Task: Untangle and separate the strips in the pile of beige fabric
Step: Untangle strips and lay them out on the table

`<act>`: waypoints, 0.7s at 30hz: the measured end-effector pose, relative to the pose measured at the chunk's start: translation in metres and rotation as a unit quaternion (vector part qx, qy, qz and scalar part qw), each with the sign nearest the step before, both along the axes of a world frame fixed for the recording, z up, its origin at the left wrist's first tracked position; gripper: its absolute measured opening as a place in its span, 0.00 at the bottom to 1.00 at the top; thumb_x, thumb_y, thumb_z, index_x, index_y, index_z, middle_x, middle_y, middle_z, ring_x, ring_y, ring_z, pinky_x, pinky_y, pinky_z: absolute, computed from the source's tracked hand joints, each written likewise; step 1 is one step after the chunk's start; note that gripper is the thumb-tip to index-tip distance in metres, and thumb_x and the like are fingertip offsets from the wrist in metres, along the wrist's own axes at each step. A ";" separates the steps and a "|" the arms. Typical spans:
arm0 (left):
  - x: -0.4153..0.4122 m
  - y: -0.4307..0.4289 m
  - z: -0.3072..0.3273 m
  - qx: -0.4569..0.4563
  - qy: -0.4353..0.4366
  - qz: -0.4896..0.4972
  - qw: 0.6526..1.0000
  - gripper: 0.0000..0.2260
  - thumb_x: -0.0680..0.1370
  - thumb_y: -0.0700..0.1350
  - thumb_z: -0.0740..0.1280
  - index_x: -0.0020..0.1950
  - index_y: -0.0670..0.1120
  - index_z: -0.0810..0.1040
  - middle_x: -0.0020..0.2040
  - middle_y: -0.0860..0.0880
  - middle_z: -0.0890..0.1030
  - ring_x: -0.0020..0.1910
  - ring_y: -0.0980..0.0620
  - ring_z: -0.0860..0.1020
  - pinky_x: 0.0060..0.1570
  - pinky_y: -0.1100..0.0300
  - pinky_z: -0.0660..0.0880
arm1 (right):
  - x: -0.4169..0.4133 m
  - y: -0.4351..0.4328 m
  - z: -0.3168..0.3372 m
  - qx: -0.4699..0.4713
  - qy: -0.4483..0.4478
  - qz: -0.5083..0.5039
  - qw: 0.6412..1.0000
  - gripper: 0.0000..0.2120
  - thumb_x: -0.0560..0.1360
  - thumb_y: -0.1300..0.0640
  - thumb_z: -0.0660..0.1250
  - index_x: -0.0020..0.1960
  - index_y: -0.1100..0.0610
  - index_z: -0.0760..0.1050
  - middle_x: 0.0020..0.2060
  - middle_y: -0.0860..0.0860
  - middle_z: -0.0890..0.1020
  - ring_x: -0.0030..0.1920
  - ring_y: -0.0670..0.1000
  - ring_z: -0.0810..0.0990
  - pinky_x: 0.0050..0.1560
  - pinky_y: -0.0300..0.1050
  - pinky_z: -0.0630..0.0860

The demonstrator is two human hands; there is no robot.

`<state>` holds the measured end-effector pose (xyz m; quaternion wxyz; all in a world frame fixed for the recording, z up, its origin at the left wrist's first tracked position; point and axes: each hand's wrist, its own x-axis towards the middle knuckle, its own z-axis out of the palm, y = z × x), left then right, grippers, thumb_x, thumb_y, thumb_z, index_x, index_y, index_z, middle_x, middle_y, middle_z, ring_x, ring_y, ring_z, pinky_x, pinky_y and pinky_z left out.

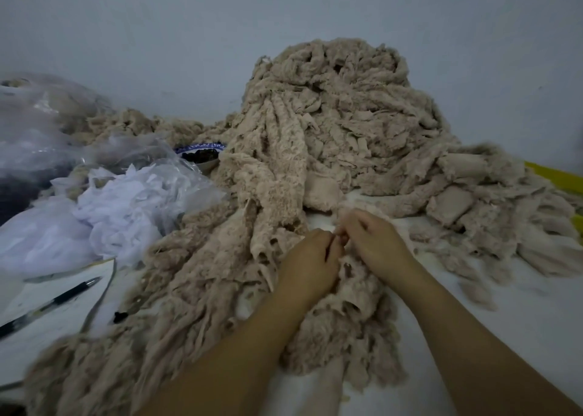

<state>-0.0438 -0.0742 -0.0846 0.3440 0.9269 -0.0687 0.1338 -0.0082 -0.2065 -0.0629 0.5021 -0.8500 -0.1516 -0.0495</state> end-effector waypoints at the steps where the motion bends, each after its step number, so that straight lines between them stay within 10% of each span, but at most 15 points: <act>1: -0.002 0.003 -0.002 -0.003 0.017 0.026 1.000 0.16 0.85 0.48 0.54 0.53 0.42 0.78 0.46 0.44 0.78 0.43 0.48 0.75 0.41 0.54 0.70 | -0.005 0.001 0.002 -0.028 0.032 0.068 0.997 0.24 0.72 0.25 0.57 0.44 0.43 0.78 0.41 0.40 0.82 0.42 0.38 0.79 0.44 0.38 0.73; 4: -0.007 0.021 -0.002 -0.110 0.060 0.096 0.987 0.16 0.84 0.47 0.55 0.50 0.38 0.77 0.44 0.42 0.78 0.41 0.44 0.75 0.41 0.52 0.70 | -0.012 -0.007 0.000 -0.155 0.131 0.194 0.960 0.22 0.63 0.19 0.60 0.51 0.29 0.73 0.50 0.31 0.76 0.50 0.36 0.76 0.49 0.37 0.71; 7: -0.019 0.032 -0.001 -0.177 0.051 0.129 0.974 0.16 0.84 0.47 0.55 0.44 0.41 0.75 0.39 0.42 0.77 0.38 0.43 0.74 0.35 0.54 0.68 | -0.010 -0.017 -0.011 -0.336 0.030 0.211 0.917 0.09 0.78 0.39 0.64 0.51 0.42 0.73 0.52 0.43 0.73 0.53 0.48 0.72 0.47 0.42 0.67; 11: -0.028 0.043 0.001 -0.239 0.056 0.150 0.958 0.22 0.84 0.55 0.54 0.40 0.46 0.80 0.36 0.49 0.82 0.37 0.51 0.79 0.36 0.60 0.72 | -0.014 -0.024 0.005 0.033 0.075 0.062 0.995 0.15 0.82 0.43 0.60 0.42 0.49 0.77 0.37 0.46 0.81 0.38 0.48 0.79 0.40 0.44 0.74; 13: -0.027 0.048 0.006 -0.312 0.069 0.150 0.936 0.26 0.84 0.56 0.53 0.38 0.45 0.81 0.30 0.50 0.81 0.28 0.55 0.78 0.27 0.66 0.70 | -0.006 -0.031 0.015 0.244 0.126 -0.055 0.960 0.14 0.83 0.49 0.60 0.44 0.50 0.80 0.34 0.48 0.83 0.36 0.49 0.80 0.41 0.45 0.78; 17: -0.020 0.056 0.022 -0.619 0.083 0.094 0.776 0.25 0.85 0.55 0.53 0.40 0.40 0.78 0.25 0.47 0.75 0.17 0.54 0.63 0.20 0.62 0.58 | 0.012 -0.041 0.016 0.191 0.112 -0.178 0.959 0.15 0.82 0.50 0.61 0.57 0.60 0.78 0.53 0.65 0.82 0.52 0.66 0.80 0.57 0.58 0.78; 19: -0.011 0.064 0.033 -0.740 0.085 0.074 0.663 0.23 0.85 0.54 0.54 0.41 0.40 0.77 0.26 0.48 0.73 0.15 0.57 0.59 0.18 0.65 0.56 | 0.014 -0.040 0.011 0.101 0.077 -0.183 0.975 0.16 0.81 0.48 0.62 0.44 0.60 0.78 0.43 0.67 0.80 0.45 0.67 0.79 0.48 0.53 0.76; 21: -0.003 0.070 0.042 -0.761 0.075 0.090 0.638 0.20 0.85 0.51 0.55 0.41 0.41 0.76 0.27 0.49 0.73 0.15 0.57 0.59 0.17 0.66 0.56 | 0.016 -0.044 0.009 0.117 0.060 -0.197 0.972 0.16 0.80 0.51 0.62 0.41 0.63 0.73 0.35 0.60 0.74 0.38 0.58 0.73 0.42 0.49 0.68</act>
